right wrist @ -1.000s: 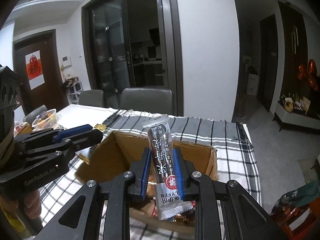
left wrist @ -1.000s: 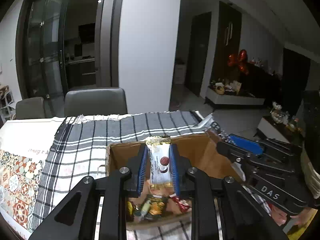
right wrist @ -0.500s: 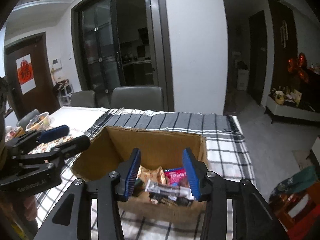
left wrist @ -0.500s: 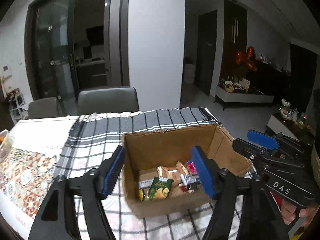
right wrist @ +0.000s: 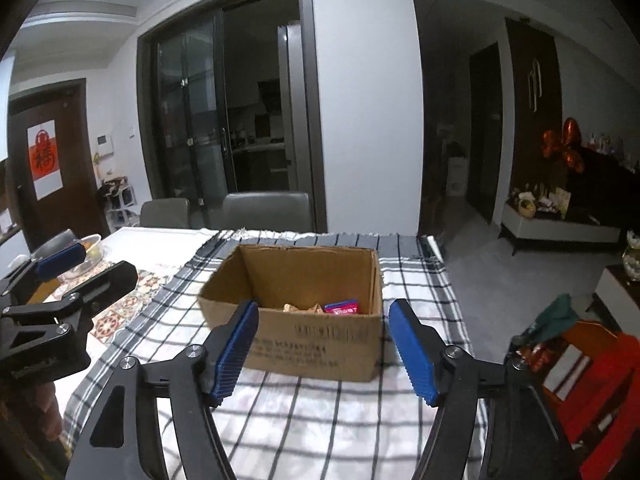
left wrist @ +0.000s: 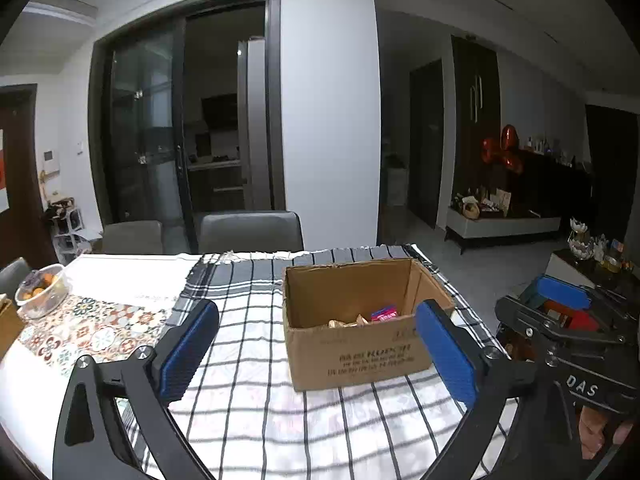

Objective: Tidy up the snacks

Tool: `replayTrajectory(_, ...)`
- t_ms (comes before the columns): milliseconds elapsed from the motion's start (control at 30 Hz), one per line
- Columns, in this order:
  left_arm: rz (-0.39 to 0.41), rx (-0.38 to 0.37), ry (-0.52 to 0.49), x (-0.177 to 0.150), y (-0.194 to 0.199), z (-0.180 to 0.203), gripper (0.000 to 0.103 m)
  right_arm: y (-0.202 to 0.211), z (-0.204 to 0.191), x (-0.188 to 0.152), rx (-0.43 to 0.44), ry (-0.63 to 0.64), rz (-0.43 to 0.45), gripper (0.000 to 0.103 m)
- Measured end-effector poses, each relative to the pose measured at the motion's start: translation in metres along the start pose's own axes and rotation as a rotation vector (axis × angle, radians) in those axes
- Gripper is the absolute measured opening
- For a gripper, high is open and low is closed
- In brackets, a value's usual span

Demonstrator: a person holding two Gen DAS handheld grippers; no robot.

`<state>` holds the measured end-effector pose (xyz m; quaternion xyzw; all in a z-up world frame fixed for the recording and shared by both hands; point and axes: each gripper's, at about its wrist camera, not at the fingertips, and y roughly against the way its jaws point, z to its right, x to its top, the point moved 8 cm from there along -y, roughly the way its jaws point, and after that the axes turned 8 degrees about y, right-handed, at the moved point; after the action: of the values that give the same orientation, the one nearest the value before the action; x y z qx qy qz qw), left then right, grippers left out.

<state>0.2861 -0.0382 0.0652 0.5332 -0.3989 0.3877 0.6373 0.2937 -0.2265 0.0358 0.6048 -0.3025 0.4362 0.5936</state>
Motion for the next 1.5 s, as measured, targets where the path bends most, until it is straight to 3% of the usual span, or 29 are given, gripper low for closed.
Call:
replayTrajectory(100, -0.003, -0.014, 0.007, -0.009, 0.023, 0.002, 0.102, 0.028, -0.005, -0.008, -0.012, -0.002, 0.012, 0.079)
replayTrajectory(567, 0.011, -0.019, -0.023, -0.038, 0.089, 0.004, 0.103, 0.102, -0.018, -0.033, -0.032, -0.025, 0.05, 0.08)
replayTrajectory(1500, 0.046, -0.034, -0.045, -0.054, 0.124, 0.015, 0.103, 0.13, -0.013, -0.055, -0.036, -0.065, 0.056, 0.083)
